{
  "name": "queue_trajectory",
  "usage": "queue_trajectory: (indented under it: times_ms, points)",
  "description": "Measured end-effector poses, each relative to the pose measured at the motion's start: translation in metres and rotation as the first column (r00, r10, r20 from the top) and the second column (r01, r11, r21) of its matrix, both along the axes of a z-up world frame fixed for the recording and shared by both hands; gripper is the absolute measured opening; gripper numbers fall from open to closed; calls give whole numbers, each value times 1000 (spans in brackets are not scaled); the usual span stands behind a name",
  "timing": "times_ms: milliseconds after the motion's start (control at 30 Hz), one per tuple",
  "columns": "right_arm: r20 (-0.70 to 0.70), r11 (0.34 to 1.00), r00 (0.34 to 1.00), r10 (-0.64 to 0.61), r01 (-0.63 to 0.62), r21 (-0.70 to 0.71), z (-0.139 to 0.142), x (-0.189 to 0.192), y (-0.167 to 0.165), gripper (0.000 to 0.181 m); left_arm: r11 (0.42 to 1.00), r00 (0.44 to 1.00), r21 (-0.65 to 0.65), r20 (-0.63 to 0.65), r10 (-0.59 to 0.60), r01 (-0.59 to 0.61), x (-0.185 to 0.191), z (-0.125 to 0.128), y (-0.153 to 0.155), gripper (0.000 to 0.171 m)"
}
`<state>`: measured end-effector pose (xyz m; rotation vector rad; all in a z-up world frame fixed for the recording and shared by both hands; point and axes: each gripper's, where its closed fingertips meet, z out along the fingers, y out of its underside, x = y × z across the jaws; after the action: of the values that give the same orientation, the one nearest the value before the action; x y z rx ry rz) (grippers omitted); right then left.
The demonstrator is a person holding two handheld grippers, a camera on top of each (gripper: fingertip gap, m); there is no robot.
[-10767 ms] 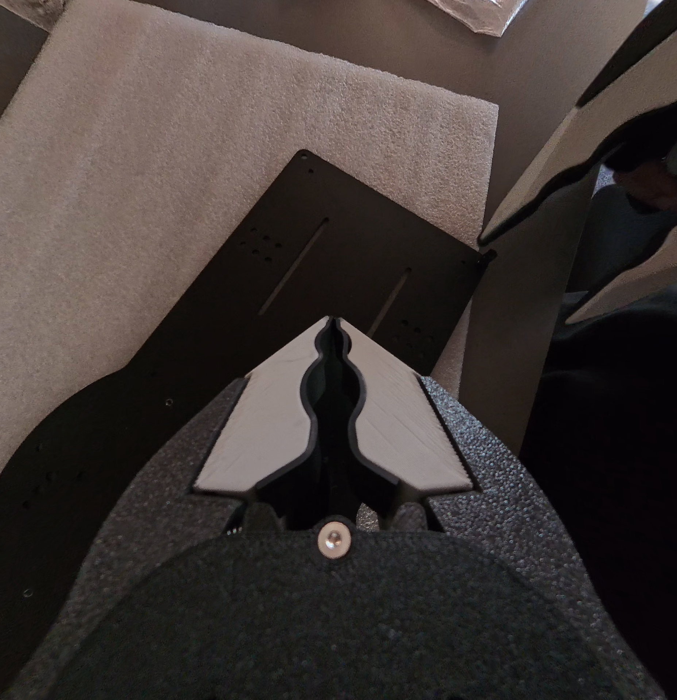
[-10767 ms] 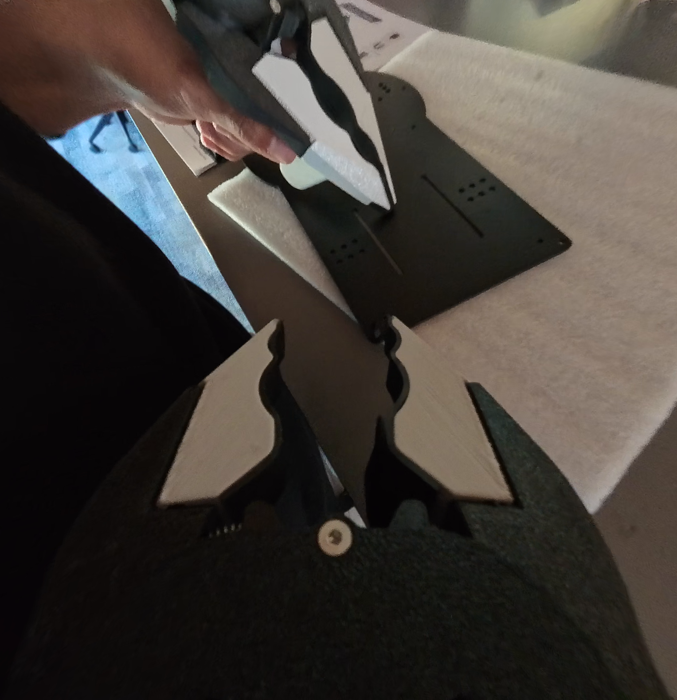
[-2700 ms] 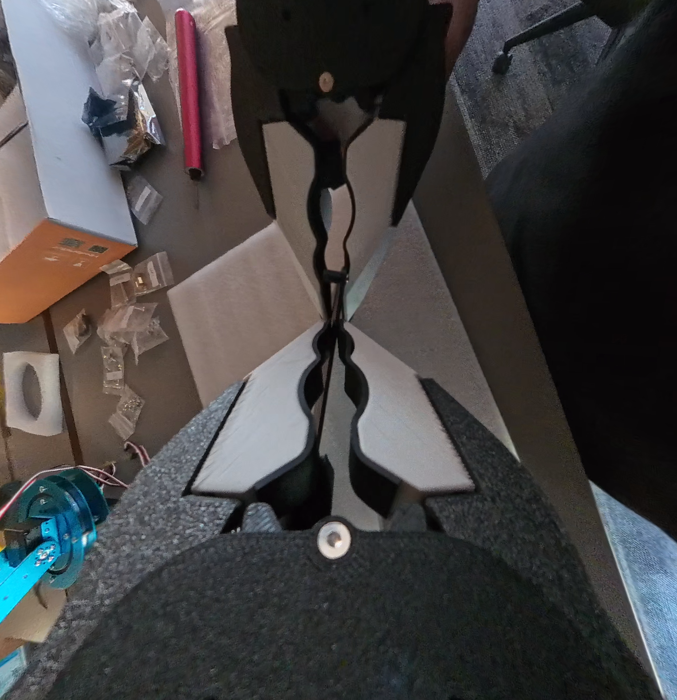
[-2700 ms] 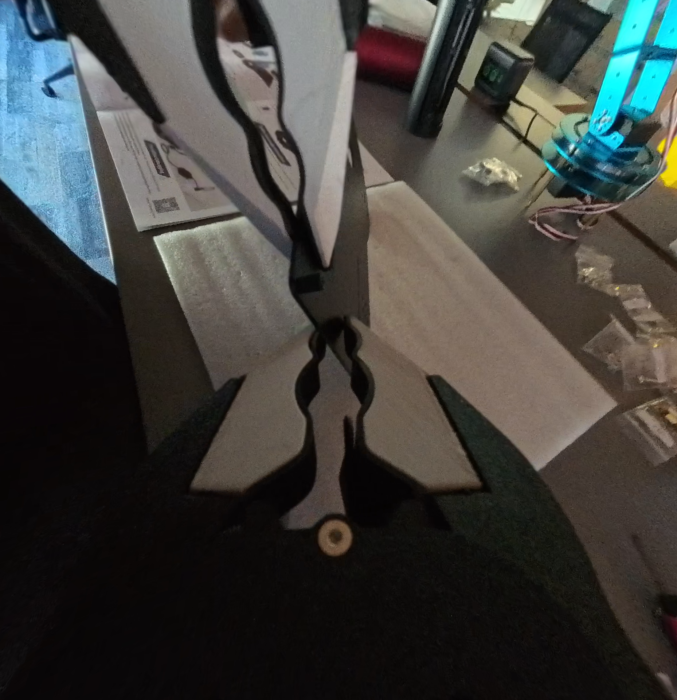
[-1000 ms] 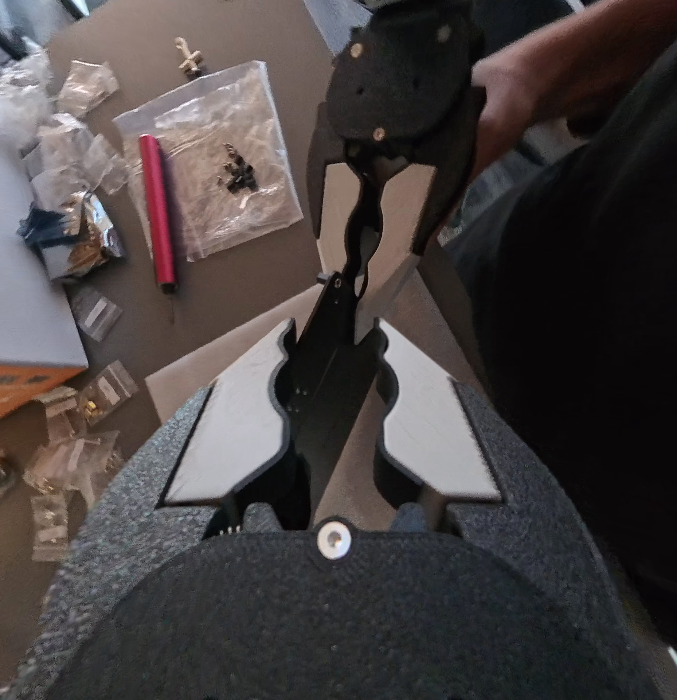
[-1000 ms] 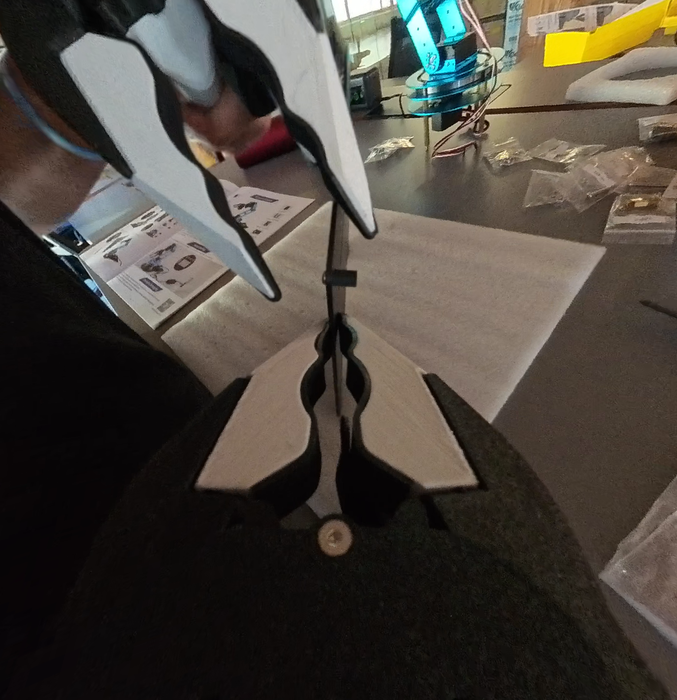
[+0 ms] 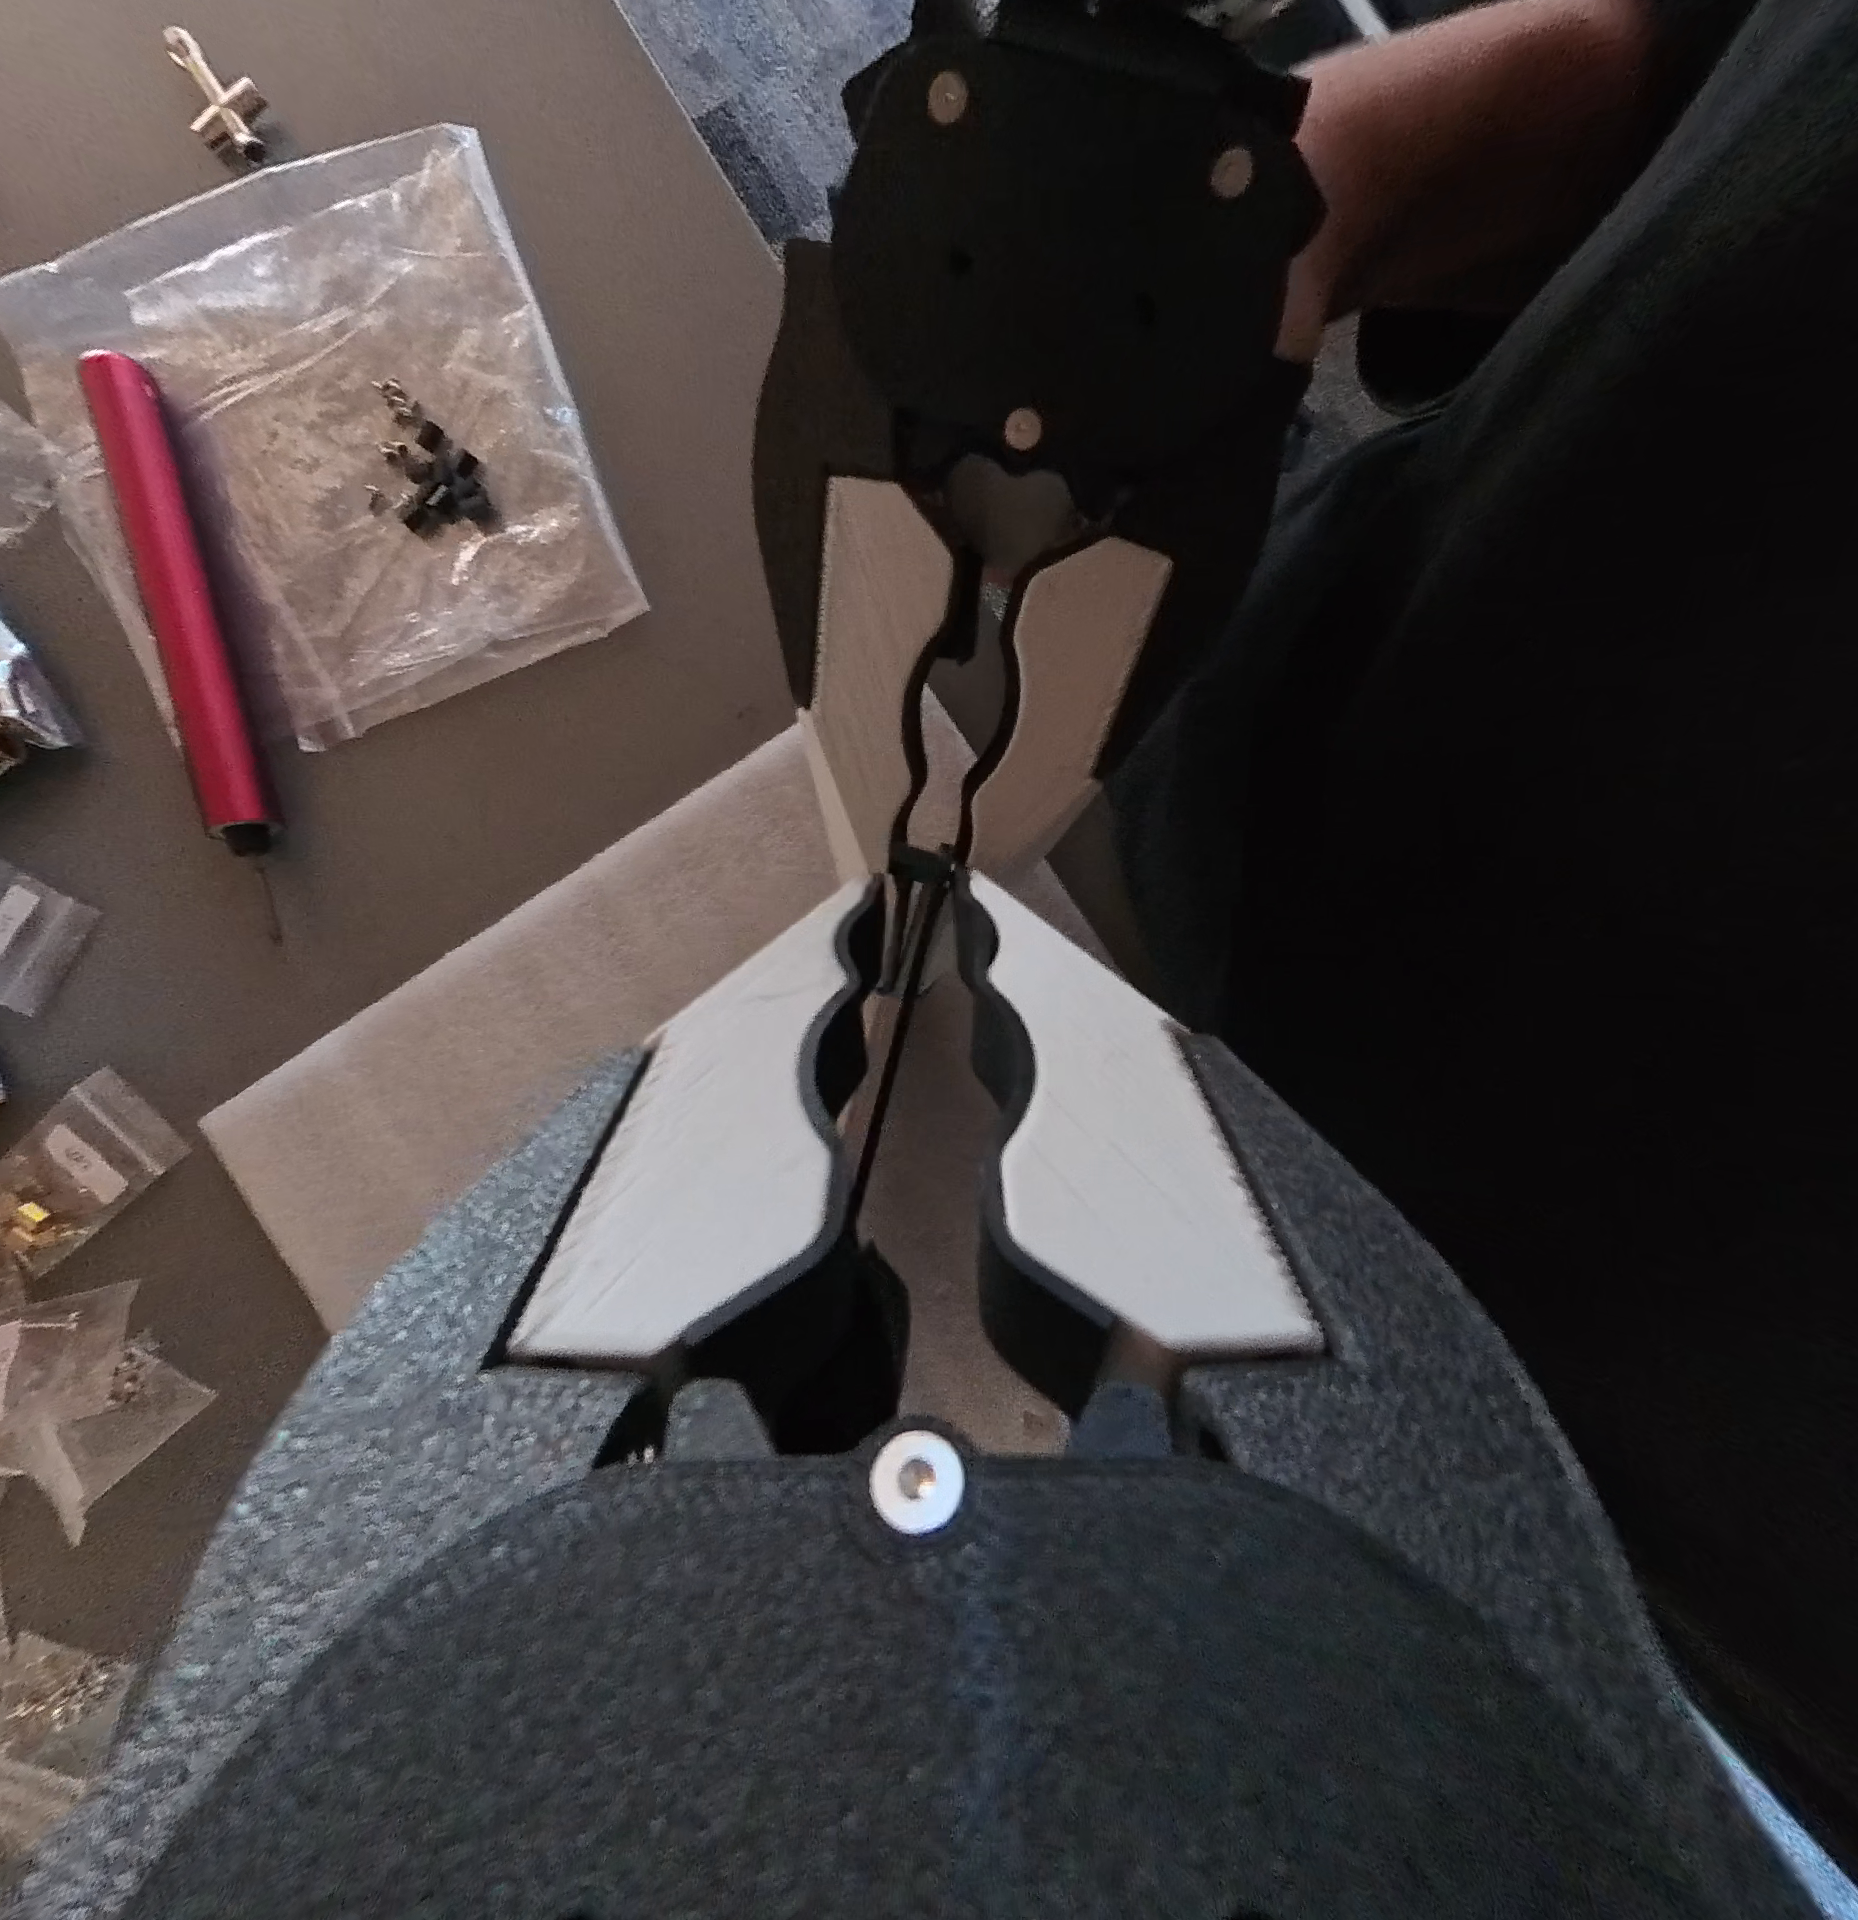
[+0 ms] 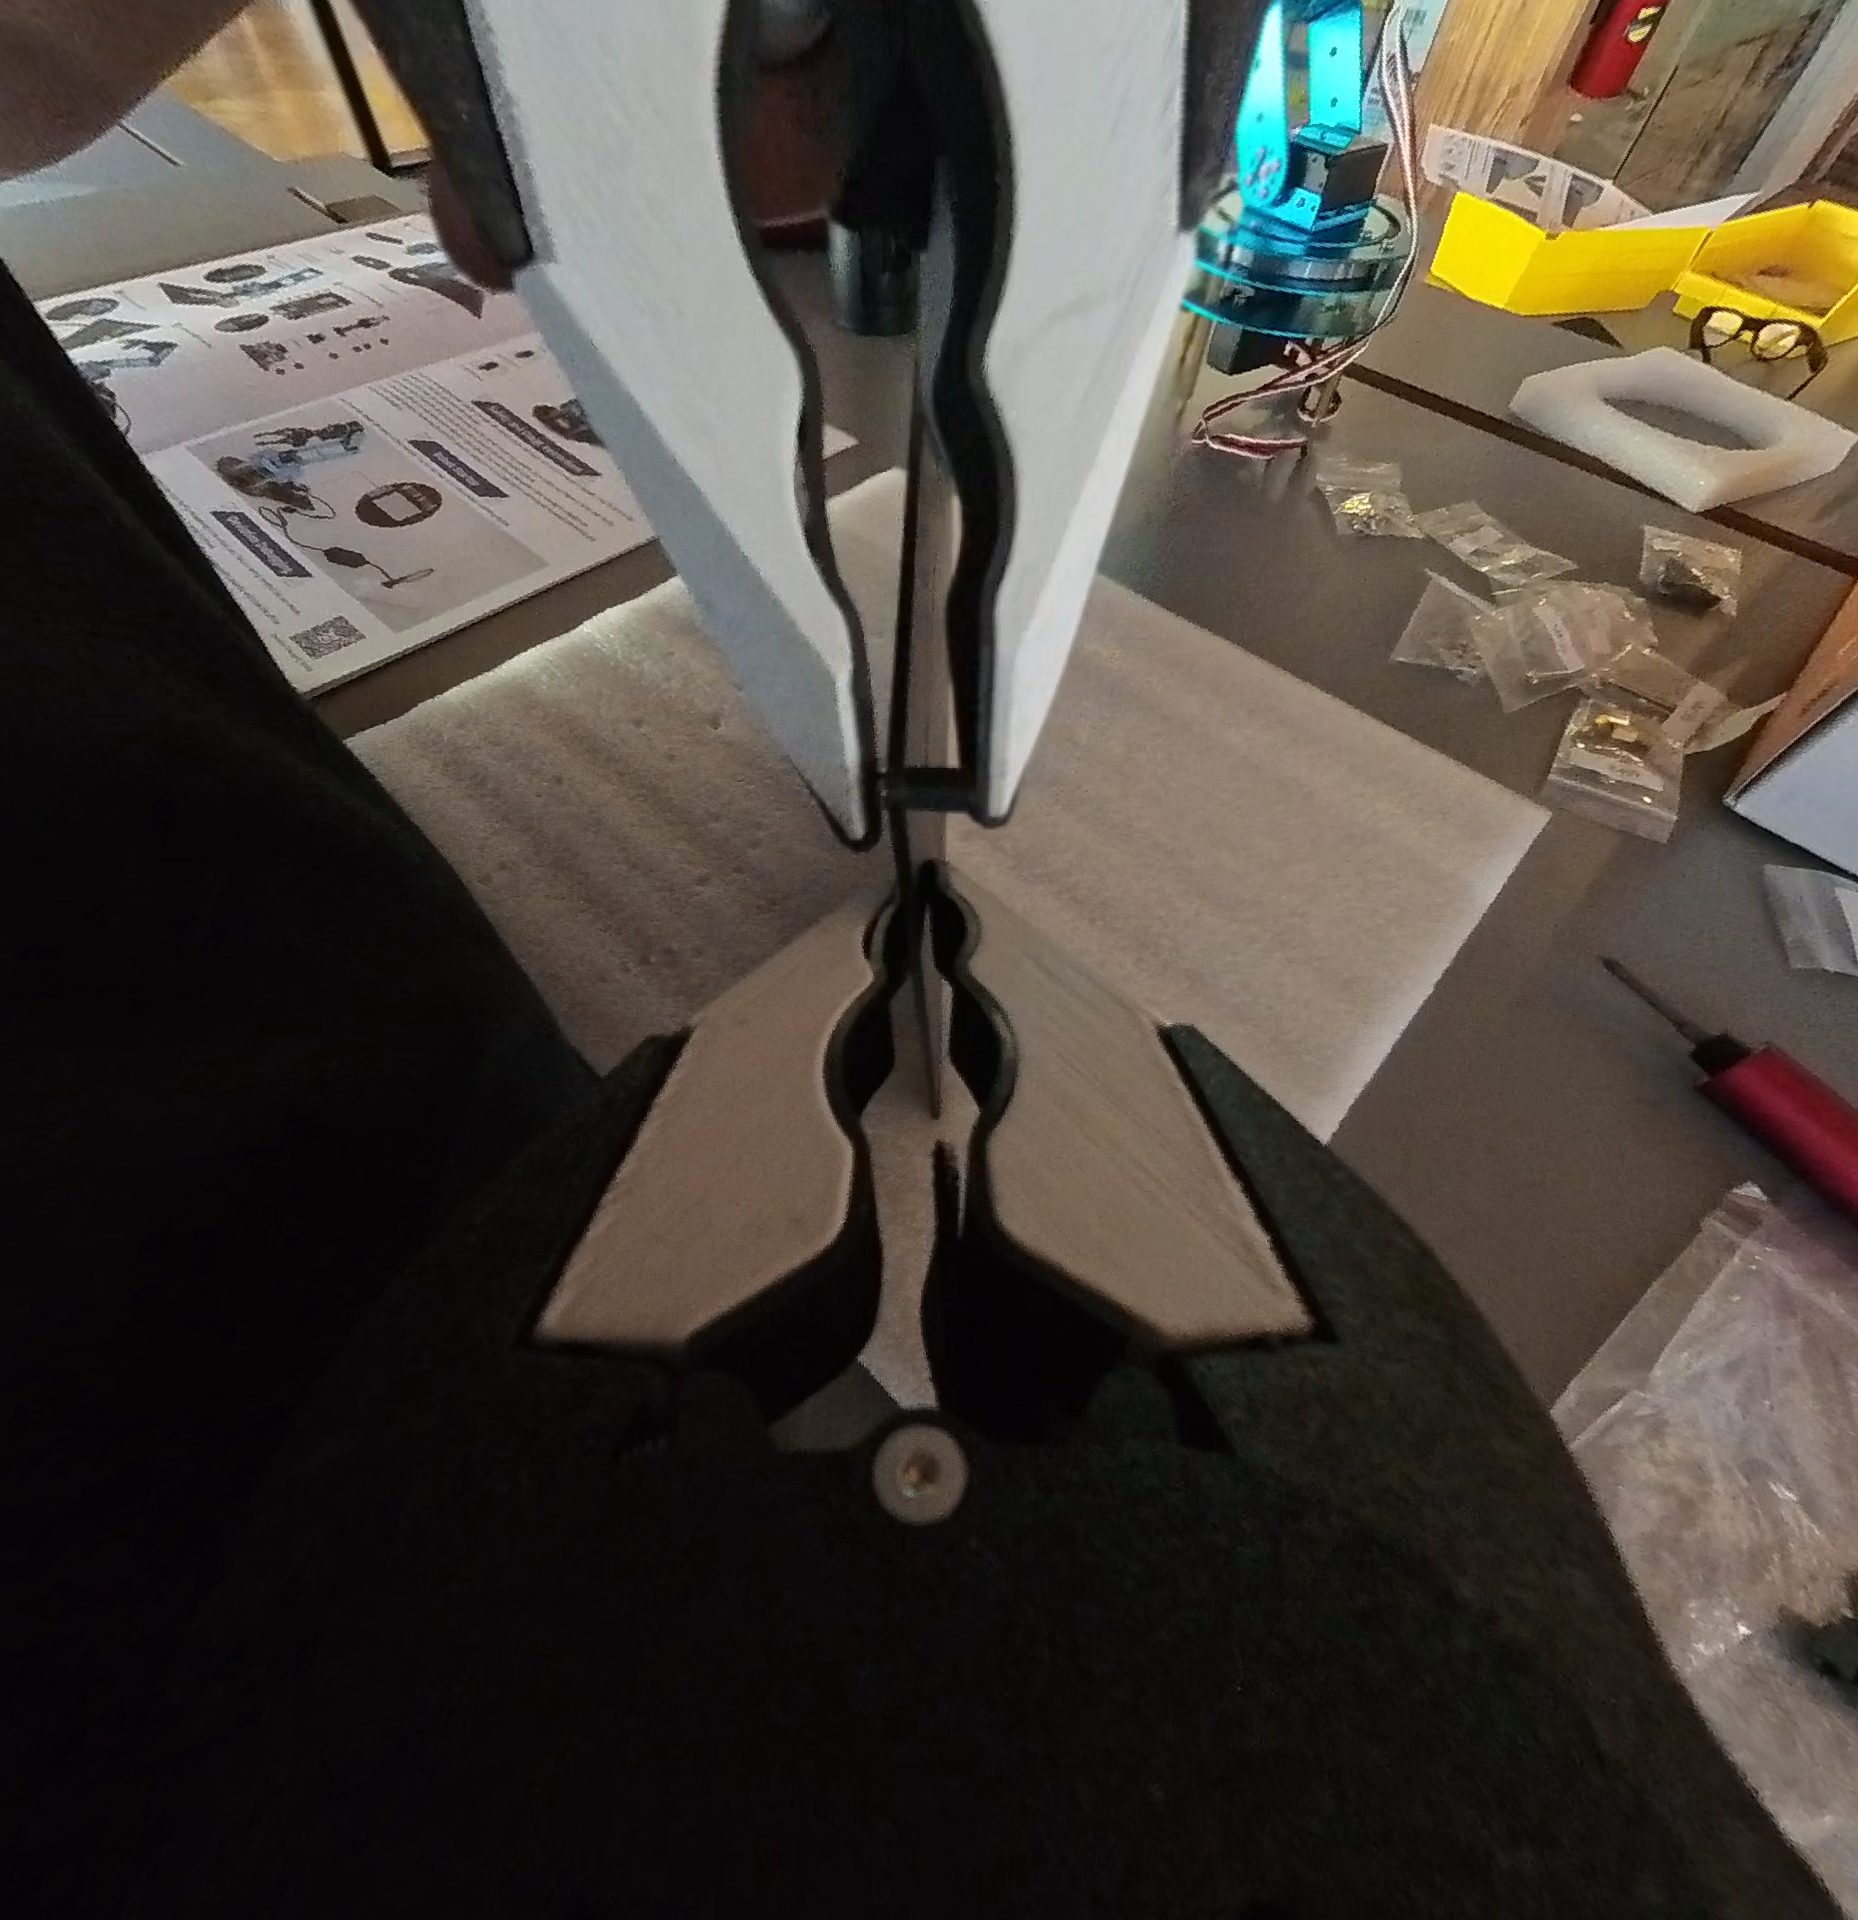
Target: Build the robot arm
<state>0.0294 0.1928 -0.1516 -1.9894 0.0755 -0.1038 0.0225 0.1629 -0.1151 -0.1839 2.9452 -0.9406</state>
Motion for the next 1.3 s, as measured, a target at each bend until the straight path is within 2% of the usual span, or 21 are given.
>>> queue_trajectory:
  times_ms: [133, 300, 400, 567, 700, 833, 933, 1067, 1167, 1300]
  points:
    - [-26, 1000, 1000, 2, -2, 13, 0, -2, 0, 3, 1000, 999, 4, -29, 14, -14, -3, -1, 1, 12]
    - [-177, 997, 984, 11, 3, 79, 4, -3, -5, 11, 1000, 999, -2, -41, 14, -14, -7, -4, 0, 7]
    - [-252, 992, 967, 40, -8, 129, 8, -7, -7, 10, 1000, 1000, 4, -23, -18, 19, -9, -4, 0, 6]
    - [-280, 991, 959, 47, -9, 136, 10, -5, -7, 10, 998, 998, 19, 1, -61, 61, -6, -3, 1, 5]
    - [-354, 985, 933, 62, 1, 173, 12, -2, -10, 15, 998, 998, 1, -16, -68, 68, 1, -2, 0, 4]
    - [-347, 974, 938, 15, 65, 218, 21, 11, -34, 29, 998, 998, -7, -23, -59, 59, 7, -1, 0, 2]
    - [-333, 960, 943, 28, 67, 271, 41, 8, -45, 35, 998, 998, -9, -32, -57, 56, 9, -1, 0, 2]
    - [-344, 981, 939, 27, 42, 190, 37, -3, -36, 50, 999, 998, -12, -39, -51, 50, 11, -1, 0, 1]
    - [-379, 969, 922, 74, 23, 245, 49, -9, -28, 49, 999, 998, -15, -43, -41, 41, 11, -1, 0, 2]
    - [-358, 981, 932, 62, 9, 195, 48, -12, -23, 47, 999, 998, -20, -47, -31, 30, 11, -1, 0, 2]
